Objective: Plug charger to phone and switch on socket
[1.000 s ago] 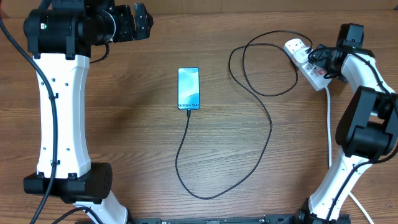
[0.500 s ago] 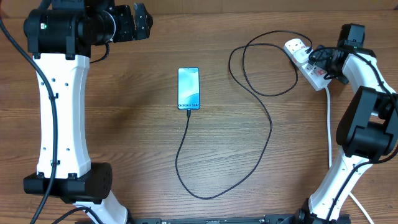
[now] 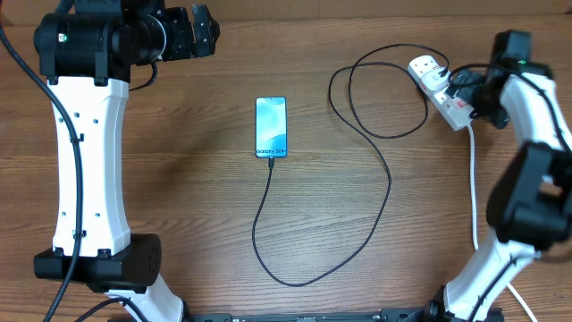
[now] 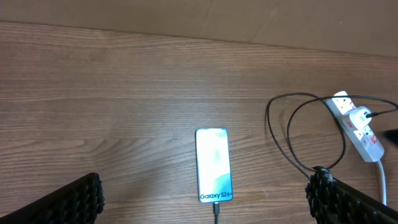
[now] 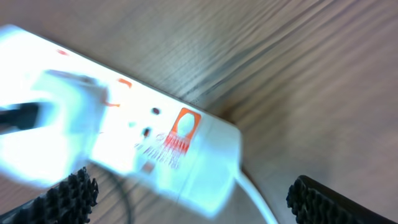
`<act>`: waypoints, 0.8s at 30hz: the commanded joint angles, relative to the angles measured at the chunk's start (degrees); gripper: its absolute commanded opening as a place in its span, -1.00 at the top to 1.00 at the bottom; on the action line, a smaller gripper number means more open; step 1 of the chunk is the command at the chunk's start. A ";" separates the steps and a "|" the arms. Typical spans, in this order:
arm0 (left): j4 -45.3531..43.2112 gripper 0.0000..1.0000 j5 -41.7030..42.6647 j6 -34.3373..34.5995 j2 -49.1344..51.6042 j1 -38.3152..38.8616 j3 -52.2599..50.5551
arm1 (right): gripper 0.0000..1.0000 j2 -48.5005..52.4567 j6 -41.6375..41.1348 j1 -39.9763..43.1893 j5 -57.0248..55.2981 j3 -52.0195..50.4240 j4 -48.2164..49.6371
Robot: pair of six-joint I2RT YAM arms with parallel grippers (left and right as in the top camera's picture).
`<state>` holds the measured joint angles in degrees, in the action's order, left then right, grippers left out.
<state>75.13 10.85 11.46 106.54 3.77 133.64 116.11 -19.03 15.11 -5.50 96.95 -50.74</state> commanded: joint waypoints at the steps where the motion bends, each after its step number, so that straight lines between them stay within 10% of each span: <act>1: -0.11 -1.00 -0.55 -0.72 0.11 0.37 0.02 | -1.00 -14.58 -4.26 -0.07 -2.21 0.74 -4.37; 24: -0.11 -1.00 -0.55 -0.72 0.11 0.37 0.02 | -1.00 -57.40 -12.92 -21.18 9.73 -10.84 -36.09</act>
<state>75.16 10.83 11.46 106.54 3.77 133.64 59.88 -30.46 -5.13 0.62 86.61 -85.93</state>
